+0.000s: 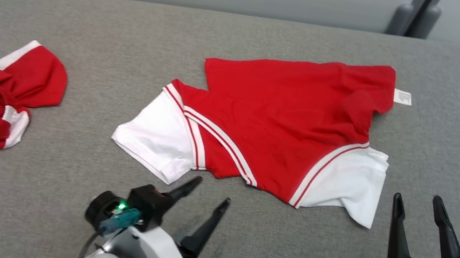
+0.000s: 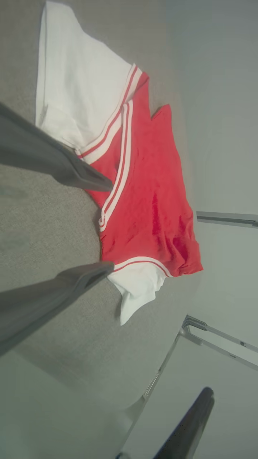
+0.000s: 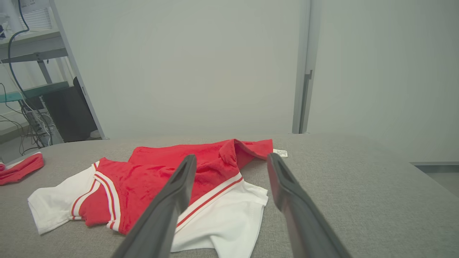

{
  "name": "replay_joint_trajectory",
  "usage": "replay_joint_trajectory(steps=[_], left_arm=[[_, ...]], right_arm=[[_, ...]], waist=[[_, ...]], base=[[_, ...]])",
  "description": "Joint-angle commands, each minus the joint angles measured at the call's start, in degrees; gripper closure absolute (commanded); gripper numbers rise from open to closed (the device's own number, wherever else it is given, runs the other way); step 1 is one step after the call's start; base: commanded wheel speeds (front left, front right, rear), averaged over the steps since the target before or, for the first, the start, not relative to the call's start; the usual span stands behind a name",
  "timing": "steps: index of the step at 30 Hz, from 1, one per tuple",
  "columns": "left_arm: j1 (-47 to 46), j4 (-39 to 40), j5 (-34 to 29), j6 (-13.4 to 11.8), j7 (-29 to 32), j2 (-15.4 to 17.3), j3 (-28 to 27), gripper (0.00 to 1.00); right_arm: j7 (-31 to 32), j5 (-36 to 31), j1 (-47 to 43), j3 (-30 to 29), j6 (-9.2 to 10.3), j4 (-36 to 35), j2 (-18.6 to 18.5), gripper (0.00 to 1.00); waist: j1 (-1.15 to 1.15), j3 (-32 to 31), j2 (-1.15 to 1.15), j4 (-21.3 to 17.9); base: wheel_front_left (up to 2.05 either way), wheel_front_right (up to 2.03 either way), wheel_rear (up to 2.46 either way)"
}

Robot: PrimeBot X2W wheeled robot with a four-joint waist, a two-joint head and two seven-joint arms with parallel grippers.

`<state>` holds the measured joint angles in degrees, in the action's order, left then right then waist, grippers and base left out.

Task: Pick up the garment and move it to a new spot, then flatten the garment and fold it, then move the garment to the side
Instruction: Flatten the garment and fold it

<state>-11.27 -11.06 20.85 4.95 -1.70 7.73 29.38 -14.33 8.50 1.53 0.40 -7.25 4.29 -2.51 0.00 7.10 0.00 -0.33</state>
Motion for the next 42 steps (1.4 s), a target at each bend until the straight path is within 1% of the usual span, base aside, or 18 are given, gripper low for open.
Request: replay_joint_trajectory(steps=[1,6,12,17,22,26,32,33,34,38,42], left_arm=[[-3.45,-0.39,-0.10,0.60,0.02,0.11,-1.00,0.00],[-9.54,-7.64,0.49,1.81,-0.43,-2.17,2.88,0.00],[-16.03,-15.62,1.86,2.36,-0.42,-3.41,6.99,0.00],[-20.28,-21.49,3.52,2.49,2.95,-3.75,9.96,0.00],[-24.58,-23.99,4.66,2.52,5.79,-3.77,12.46,0.00],[-26.71,-25.04,4.87,2.49,6.52,-3.72,12.82,0.00],[-28.80,-29.29,5.01,0.39,9.43,-3.97,12.91,0.01],[-28.82,-29.91,5.19,0.23,10.01,-4.05,13.07,0.56],[-28.91,-30.40,5.08,0.01,10.42,-4.11,13.38,1.00],[-28.67,-31.14,4.84,-0.87,10.04,-3.98,13.76,1.00],[-26.75,-30.35,5.40,-1.49,9.29,-2.78,13.41,1.00]], right_arm=[[-0.57,-0.39,2.46,1.74,-0.24,-1.86,-0.56,0.00],[-0.59,0.14,4.06,3.21,-0.24,-1.68,-0.54,0.00],[-0.64,1.05,5.97,4.47,-0.24,-1.05,-0.46,0.00],[-0.65,1.77,7.03,4.51,-0.24,-1.03,-0.41,0.00],[-0.66,2.86,7.53,4.16,-0.24,-1.21,-0.38,0.00],[-0.66,3.58,7.69,4.23,-0.24,-1.24,-0.38,0.00],[-0.66,4.47,8.15,4.89,-0.24,-1.00,-0.38,0.00],[-0.66,4.55,8.20,4.86,-0.24,-0.95,-0.38,0.00],[-0.66,4.62,8.23,4.77,-0.24,-0.93,-0.37,0.00],[-0.66,4.75,8.14,3.78,-0.24,-1.06,-0.37,0.00],[-0.66,4.63,7.84,2.26,-0.24,-1.19,-0.37,0.00]], waist=[[0.00,1.69,0.00,-1.91],[0.00,4.79,0.00,-5.60],[0.00,8.11,0.00,-10.22],[0.00,10.00,0.00,-13.21],[0.00,10.81,0.00,-14.49],[0.00,11.09,0.00,-14.89],[0.00,11.30,0.00,-15.60],[0.00,11.32,0.00,-15.64],[0.00,11.35,0.00,-15.62],[0.00,11.46,0.00,-14.80],[0.00,11.21,0.00,-13.03]], base=[[0.00,0.00,0.00],[0.00,0.00,0.00],[0.00,0.00,0.00],[0.00,0.00,0.00],[0.00,0.00,0.00],[0.00,0.00,0.00],[0.00,0.00,0.00],[0.00,0.00,0.00],[0.00,0.00,0.00],[0.00,0.00,0.00],[0.00,0.00,0.00]])
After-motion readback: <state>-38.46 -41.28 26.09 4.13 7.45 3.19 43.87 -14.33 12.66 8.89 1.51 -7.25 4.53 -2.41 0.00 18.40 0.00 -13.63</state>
